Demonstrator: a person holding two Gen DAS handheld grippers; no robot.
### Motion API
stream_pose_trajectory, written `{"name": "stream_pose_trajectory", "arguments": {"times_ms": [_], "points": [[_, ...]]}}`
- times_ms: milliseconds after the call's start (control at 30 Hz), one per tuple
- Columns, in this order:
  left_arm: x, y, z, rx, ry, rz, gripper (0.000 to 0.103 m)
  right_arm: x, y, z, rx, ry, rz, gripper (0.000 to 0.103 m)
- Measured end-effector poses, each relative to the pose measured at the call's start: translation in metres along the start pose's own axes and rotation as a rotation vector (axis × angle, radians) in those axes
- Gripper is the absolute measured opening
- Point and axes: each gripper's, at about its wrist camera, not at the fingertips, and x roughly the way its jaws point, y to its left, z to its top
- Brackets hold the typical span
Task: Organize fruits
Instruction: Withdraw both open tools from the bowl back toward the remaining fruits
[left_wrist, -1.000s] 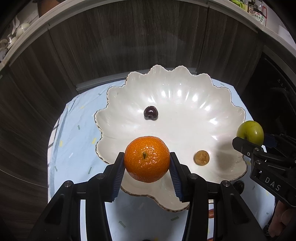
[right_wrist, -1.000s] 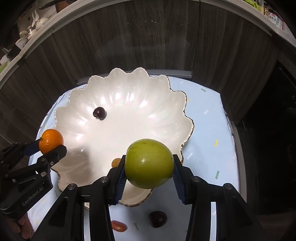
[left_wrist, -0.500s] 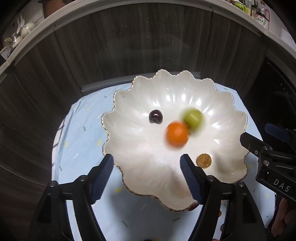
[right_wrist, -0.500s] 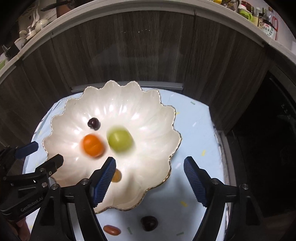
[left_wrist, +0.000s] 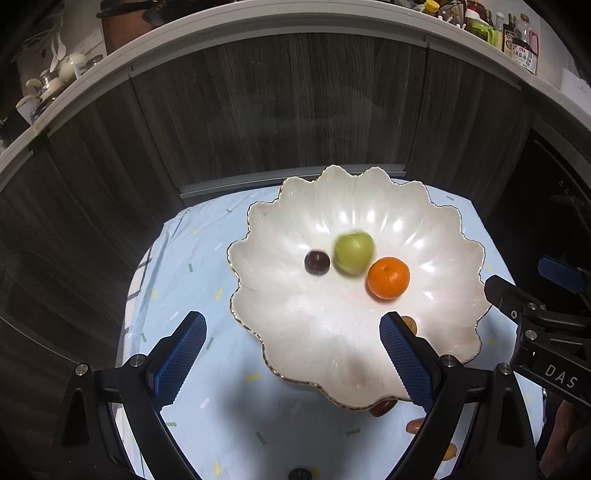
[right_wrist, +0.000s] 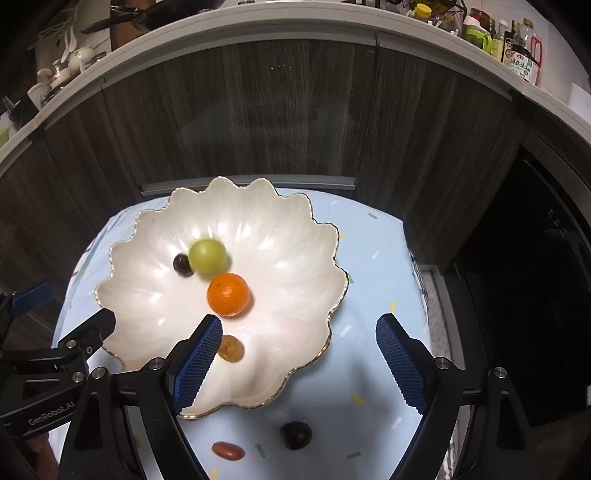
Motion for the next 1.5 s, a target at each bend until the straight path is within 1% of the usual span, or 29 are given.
{"name": "stream_pose_trajectory", "arguments": {"times_ms": [267,700,1500], "points": [[-0.021,0.001,-0.003,-0.001,-0.027,0.003,0.096,-0.019,0.001,-0.002,0.002,-0.024,0.003,0.086],[-0.045,-0.001,-0.01,0.005,-0.052,0.007,0.096,-0.042,0.0,-0.009,0.007,-0.043,0.006,0.086],[-0.075,-0.004,-0.041,0.021,-0.062,0.02,0.096,-0.071,0.0,-0.041,0.007,-0.046,0.008,0.086]]}}
